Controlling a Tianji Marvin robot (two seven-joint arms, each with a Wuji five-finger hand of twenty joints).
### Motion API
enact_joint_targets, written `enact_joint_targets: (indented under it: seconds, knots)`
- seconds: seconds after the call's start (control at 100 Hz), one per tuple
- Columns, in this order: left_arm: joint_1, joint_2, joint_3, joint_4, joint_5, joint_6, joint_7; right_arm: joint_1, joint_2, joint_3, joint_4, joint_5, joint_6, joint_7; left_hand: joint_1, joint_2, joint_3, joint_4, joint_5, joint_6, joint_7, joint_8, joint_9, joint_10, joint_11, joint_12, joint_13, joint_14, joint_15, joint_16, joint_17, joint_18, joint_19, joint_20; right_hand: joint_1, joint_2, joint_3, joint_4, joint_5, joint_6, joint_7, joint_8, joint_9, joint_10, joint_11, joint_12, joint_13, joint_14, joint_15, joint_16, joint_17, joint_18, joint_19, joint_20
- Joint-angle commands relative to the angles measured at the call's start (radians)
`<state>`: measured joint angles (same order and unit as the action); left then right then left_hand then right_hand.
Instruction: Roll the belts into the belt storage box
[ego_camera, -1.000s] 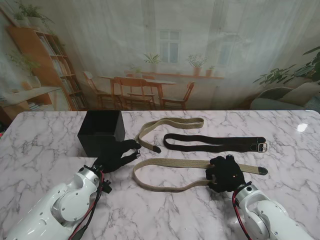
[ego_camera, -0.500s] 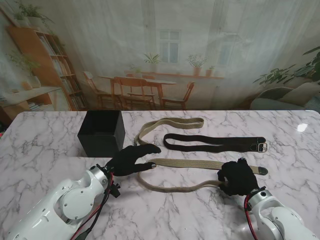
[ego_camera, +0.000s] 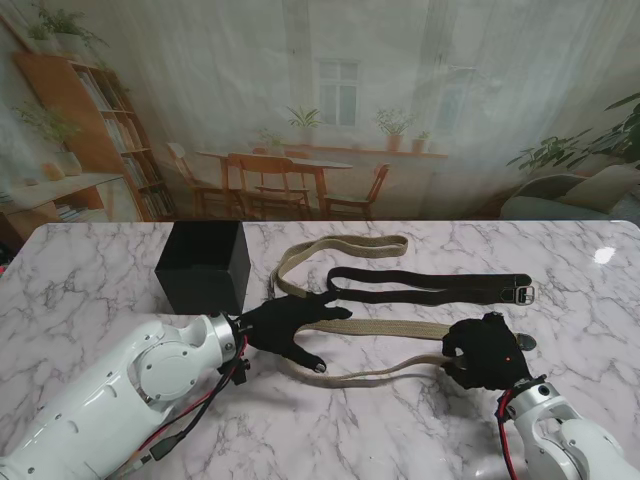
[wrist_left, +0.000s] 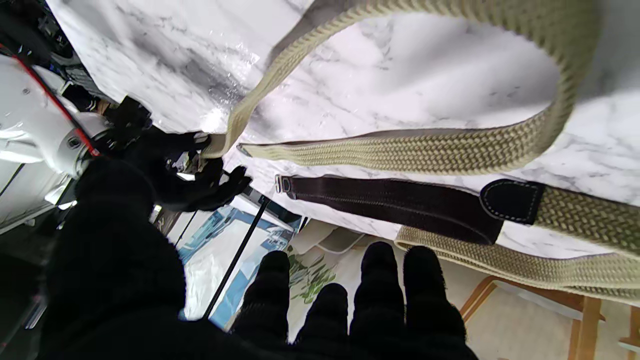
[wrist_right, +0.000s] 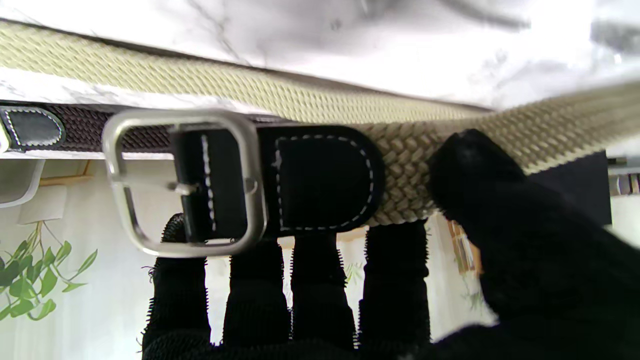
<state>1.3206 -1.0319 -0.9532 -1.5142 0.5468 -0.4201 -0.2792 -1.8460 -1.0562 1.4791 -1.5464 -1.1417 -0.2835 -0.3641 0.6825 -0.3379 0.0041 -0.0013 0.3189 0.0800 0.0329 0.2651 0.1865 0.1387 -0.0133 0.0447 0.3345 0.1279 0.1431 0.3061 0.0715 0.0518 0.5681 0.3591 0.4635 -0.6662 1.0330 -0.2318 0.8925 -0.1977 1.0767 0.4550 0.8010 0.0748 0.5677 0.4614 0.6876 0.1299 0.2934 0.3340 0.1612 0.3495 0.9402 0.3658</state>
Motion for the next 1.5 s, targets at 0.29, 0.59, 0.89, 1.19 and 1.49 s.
enact_joint_targets:
  seconds: [0.29,0.59,0.89,1.19,1.49]
  knots:
    - [-0.061,0.003,0.093,0.057,0.003,0.055,-0.060,-0.095,-0.017,0.071,-0.215,0.033,0.023,0.116,0.016,-0.062,-0.015,-0.025,-0.079,0.001,-0.037,-0.039,-0.063,0.020,-0.007,-0.004,-0.037,0.000,-0.007,-0.015,-0.020,-0.026,-0.020,-0.030,0.091,-0.063,0.124,0.034,0.102,0.047,0.061,0.042,0.043,-0.003,0.008,0.019,0.028,0.000,0.038,0.032,-0.014,0.034,-0.016,-0.014]
    - [-0.113,0.003,0.187,0.083,0.011,0.082,-0.069,-0.103,-0.020,0.070,-0.260,0.023,0.050,0.115,0.054,-0.066,0.001,-0.014,-0.095,0.019,-0.028,-0.042,-0.046,0.037,0.020,0.015,-0.040,0.010,0.003,-0.010,-0.022,-0.020,-0.025,-0.036,0.092,-0.071,0.132,0.032,0.111,0.065,0.053,0.055,0.054,-0.002,0.004,0.023,0.031,0.005,0.037,0.035,-0.012,0.033,-0.020,-0.008]
    - [-0.182,0.001,0.295,0.118,-0.030,0.137,-0.103,-0.102,-0.022,0.072,-0.268,0.039,0.048,0.119,0.205,0.003,0.094,0.030,-0.061,0.099,0.027,0.018,0.107,0.006,0.122,0.089,0.056,0.000,0.041,0.009,0.029,-0.021,0.058,-0.018,0.093,-0.068,0.131,0.031,0.111,0.062,0.048,0.064,0.057,-0.002,0.000,0.024,0.036,0.003,0.036,0.037,-0.020,0.043,-0.031,-0.006]
    - [-0.189,-0.006,0.318,0.126,0.041,0.176,-0.061,-0.100,-0.026,0.072,-0.256,0.048,0.048,0.094,0.548,0.225,0.155,0.018,0.212,0.016,0.207,0.116,0.501,-0.070,0.268,0.181,0.316,-0.018,0.156,0.086,0.167,-0.006,0.279,0.061,0.097,-0.062,0.125,0.030,0.110,0.063,0.044,0.068,0.059,-0.003,-0.003,0.026,0.040,0.004,0.035,0.040,-0.022,0.049,-0.044,-0.003]
    - [-0.109,0.011,0.203,0.053,0.218,0.165,-0.032,-0.114,-0.029,0.089,-0.239,0.044,0.060,0.061,0.608,0.167,0.238,-0.018,0.406,-0.029,0.500,0.243,0.766,-0.063,0.362,0.457,0.489,0.051,0.366,0.278,0.232,0.101,0.483,0.153,0.102,-0.056,0.124,0.032,0.107,0.067,0.043,0.072,0.060,-0.006,-0.001,0.029,0.043,0.002,0.035,0.041,-0.018,0.051,-0.048,0.000]
